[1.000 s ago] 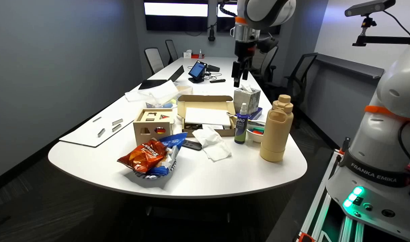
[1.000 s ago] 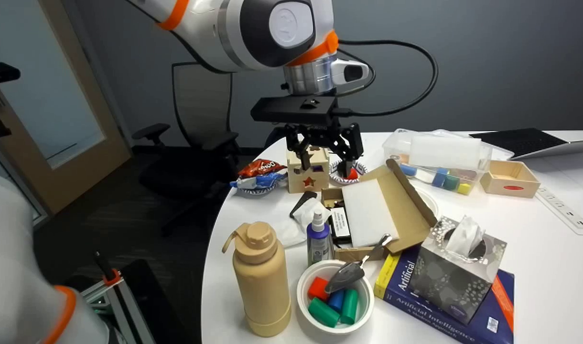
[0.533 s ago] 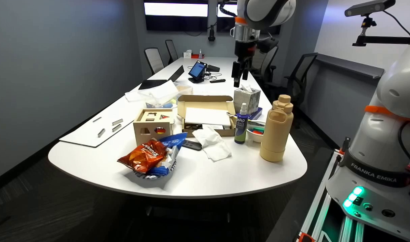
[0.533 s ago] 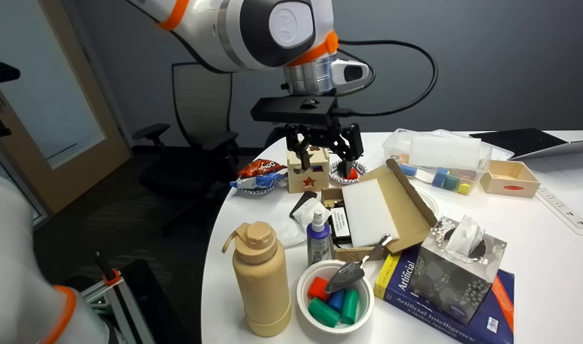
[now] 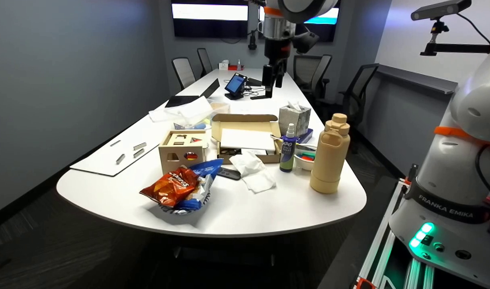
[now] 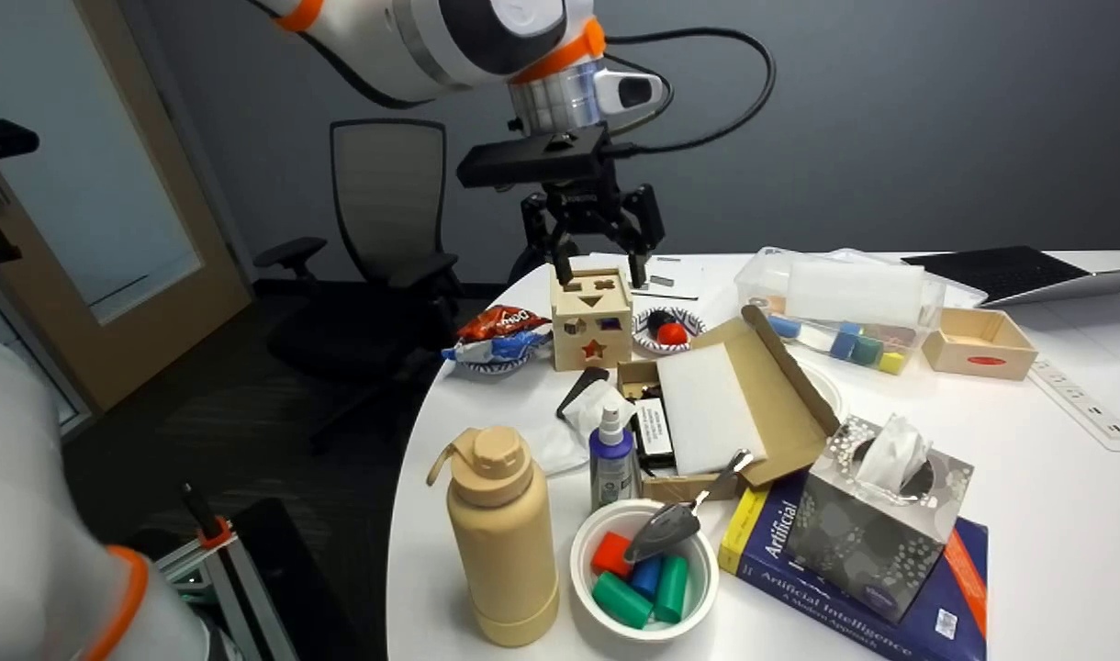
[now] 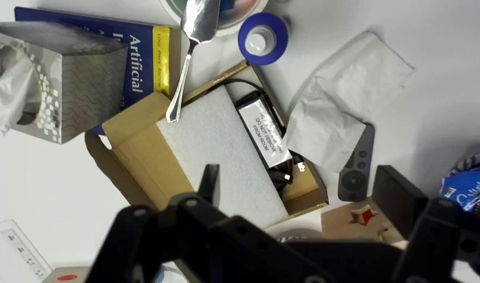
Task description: Open the box
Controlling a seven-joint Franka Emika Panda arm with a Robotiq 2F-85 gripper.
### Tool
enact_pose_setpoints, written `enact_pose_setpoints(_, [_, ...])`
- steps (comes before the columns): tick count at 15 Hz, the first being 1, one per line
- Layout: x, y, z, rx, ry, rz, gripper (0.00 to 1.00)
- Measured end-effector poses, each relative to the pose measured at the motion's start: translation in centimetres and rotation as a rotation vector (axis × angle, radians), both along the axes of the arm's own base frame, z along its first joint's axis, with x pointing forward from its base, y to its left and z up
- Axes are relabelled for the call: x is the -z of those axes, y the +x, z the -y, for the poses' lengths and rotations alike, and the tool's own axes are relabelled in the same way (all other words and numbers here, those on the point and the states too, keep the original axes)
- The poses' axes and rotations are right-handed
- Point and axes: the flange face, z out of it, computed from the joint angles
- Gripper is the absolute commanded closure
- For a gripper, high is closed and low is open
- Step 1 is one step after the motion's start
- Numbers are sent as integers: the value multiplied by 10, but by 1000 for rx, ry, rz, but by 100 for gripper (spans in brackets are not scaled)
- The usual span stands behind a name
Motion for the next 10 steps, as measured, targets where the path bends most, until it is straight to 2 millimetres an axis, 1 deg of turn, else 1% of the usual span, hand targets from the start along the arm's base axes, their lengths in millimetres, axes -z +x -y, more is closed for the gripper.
enact_pose_setpoints(3, [-20,11,-44,-45,-34,10,0])
enact_pose_setpoints(5, [-26,26,-69,-75,-52,13,0])
enact_pose_setpoints(7, [-26,49,-88,-107,-62,16,0])
enact_pose_setpoints(10, [-17,92,-106,-143,-65,16,0])
